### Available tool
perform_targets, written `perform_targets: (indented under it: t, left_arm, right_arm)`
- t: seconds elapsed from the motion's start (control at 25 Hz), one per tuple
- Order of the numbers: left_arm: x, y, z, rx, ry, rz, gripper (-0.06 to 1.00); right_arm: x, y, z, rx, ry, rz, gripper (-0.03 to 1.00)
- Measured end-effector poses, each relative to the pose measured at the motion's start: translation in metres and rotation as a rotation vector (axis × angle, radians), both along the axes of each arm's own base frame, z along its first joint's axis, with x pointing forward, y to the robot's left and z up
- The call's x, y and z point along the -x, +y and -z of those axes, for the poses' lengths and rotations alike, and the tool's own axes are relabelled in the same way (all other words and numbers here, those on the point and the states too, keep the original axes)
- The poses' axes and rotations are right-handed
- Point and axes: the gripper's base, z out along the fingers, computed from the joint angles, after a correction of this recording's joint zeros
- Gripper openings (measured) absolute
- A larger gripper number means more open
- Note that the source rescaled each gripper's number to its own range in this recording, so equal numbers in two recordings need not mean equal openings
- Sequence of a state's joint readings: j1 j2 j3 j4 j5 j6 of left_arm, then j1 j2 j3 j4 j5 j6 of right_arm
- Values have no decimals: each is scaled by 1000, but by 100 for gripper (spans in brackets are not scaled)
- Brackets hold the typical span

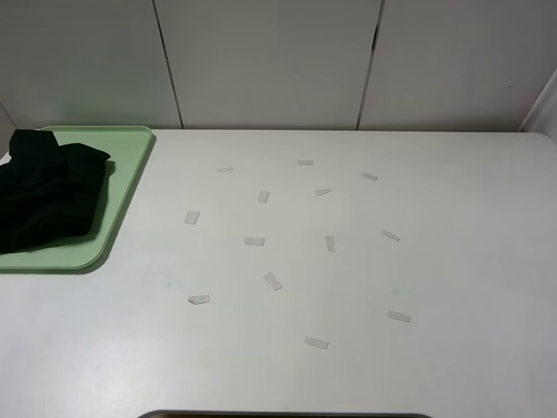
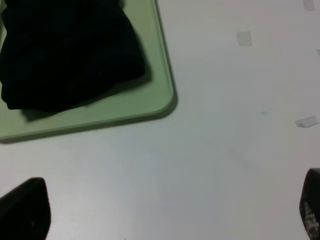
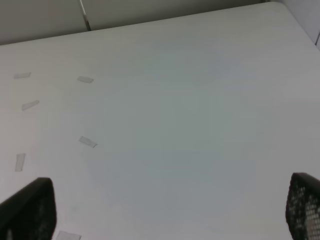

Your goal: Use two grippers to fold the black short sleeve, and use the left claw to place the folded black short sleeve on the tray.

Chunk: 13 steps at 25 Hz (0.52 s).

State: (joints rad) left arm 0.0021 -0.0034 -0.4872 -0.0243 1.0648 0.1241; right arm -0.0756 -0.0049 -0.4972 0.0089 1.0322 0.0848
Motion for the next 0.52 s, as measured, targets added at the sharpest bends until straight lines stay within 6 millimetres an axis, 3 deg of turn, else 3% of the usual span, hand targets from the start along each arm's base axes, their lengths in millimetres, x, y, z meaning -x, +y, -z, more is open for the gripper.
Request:
perform_targets:
  t: [0.52]
  left_arm:
    - [0,0,0,0,0,0,100]
  right_arm:
    - [0,0,0,0,0,0,100]
